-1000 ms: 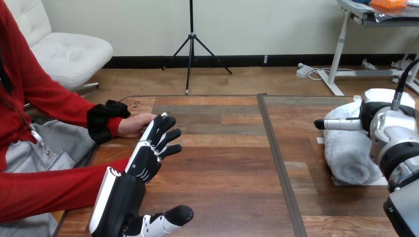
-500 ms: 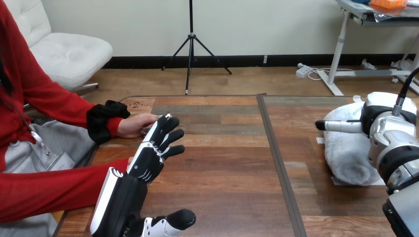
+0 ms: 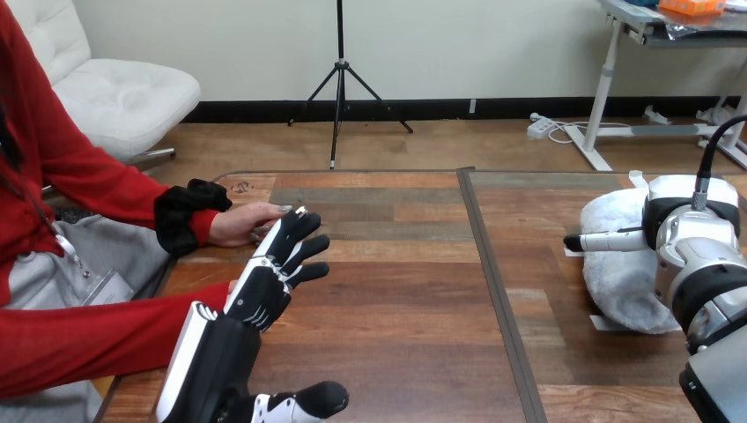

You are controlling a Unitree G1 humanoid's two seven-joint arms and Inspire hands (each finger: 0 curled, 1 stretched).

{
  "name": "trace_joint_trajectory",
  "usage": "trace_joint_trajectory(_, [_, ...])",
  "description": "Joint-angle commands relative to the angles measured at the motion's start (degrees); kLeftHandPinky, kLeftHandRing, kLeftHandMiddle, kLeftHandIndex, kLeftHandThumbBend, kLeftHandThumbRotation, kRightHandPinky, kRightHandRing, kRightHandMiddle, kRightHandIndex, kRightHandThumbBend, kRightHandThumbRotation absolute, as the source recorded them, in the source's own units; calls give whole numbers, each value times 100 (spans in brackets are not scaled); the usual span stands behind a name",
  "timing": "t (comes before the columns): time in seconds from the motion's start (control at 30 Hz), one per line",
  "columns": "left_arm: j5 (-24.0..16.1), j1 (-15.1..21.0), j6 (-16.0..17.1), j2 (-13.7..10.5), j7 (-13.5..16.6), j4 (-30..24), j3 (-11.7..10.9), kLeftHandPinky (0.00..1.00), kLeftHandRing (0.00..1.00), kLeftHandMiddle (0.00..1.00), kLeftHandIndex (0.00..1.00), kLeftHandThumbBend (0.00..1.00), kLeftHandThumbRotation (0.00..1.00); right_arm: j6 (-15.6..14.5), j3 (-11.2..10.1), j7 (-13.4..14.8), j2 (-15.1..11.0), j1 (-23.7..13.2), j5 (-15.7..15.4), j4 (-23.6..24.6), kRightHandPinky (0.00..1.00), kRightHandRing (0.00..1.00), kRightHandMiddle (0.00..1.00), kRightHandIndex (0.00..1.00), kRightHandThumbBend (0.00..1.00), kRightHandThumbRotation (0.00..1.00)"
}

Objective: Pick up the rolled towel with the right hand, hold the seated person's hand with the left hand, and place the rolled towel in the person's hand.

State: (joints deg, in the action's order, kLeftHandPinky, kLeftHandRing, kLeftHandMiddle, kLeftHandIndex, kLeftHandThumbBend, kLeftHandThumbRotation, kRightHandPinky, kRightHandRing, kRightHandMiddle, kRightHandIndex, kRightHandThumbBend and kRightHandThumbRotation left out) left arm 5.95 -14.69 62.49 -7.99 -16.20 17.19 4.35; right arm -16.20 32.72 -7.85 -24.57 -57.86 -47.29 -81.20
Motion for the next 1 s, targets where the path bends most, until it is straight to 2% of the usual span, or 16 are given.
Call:
trace_joint_trajectory(0.0, [-21,170,125,-6,46,-263,-39,80,88,92,94,100,63,275,240,-257,383,188,-150,34,29,45,68,86,100,99])
trace_joint_trajectory(0.03, [-36,171,134,-9,47,-263,-47,80,88,92,94,100,64,314,255,-262,383,195,-162,37,29,48,71,87,100,99])
trace_joint_trajectory(0.07, [-16,163,128,5,48,-278,-34,79,88,92,94,100,64,224,121,-121,412,232,-41,43,30,49,73,88,99,99])
trace_joint_trajectory(0.13, [21,151,116,22,46,-297,-15,79,88,92,93,100,64,87,-53,57,449,274,117,50,28,45,67,89,100,98])
trace_joint_trajectory(0.23, [40,176,149,-24,12,-273,-16,79,88,92,93,100,64,159,27,62,459,317,57,49,28,44,65,87,100,96])
trace_joint_trajectory(0.33, [146,172,111,-63,-49,-302,44,79,88,93,93,100,63,164,229,-110,490,330,-126,28,28,43,63,89,100,97])
trace_joint_trajectory(0.37, [226,164,93,-66,-77,-308,76,79,88,93,93,100,63,154,103,56,505,366,-9,44,27,43,62,89,100,98])
trace_joint_trajectory(0.4, [280,159,84,-68,-95,-311,95,80,89,93,93,100,62,147,-7,193,515,392,92,57,28,44,63,87,100,92])
trace_joint_trajectory(0.47, [401,165,86,-88,-155,-301,143,80,89,93,93,100,61,85,-135,362,546,441,211,66,28,45,63,86,100,88])
trace_joint_trajectory(0.53, [497,179,101,-112,-219,-286,179,80,89,93,93,100,60,17,-159,406,574,471,238,58,26,41,58,89,100,85])
trace_joint_trajectory(0.63, [340,183,144,-85,-172,-289,77,81,89,93,93,100,61,83,-271,641,591,534,358,79,24,38,57,90,100,78])
trace_joint_trajectory(0.67, [364,178,150,-100,-188,-290,81,81,89,93,93,100,61,49,-404,757,614,562,483,86,23,38,57,91,100,75])
trace_joint_trajectory(0.73, [422,174,151,-126,-219,-290,101,81,89,93,93,100,61,-5,-553,880,643,587,633,89,25,40,60,90,100,66])
trace_joint_trajectory(0.83, [343,179,169,-93,-175,-310,49,80,89,93,93,100,62,68,-445,927,638,623,559,82,27,43,64,89,100,61])
trace_joint_trajectory(0.93, [349,164,162,-99,-169,-329,38,80,89,92,93,100,62,184,-869,1321,675,673,968,125,29,49,68,86,100,52])
trace_joint_trajectory(0.97, [361,157,150,-108,-174,-343,43,80,89,92,93,100,62,210,-826,1394,675,694,930,124,30,51,69,85,100,49])
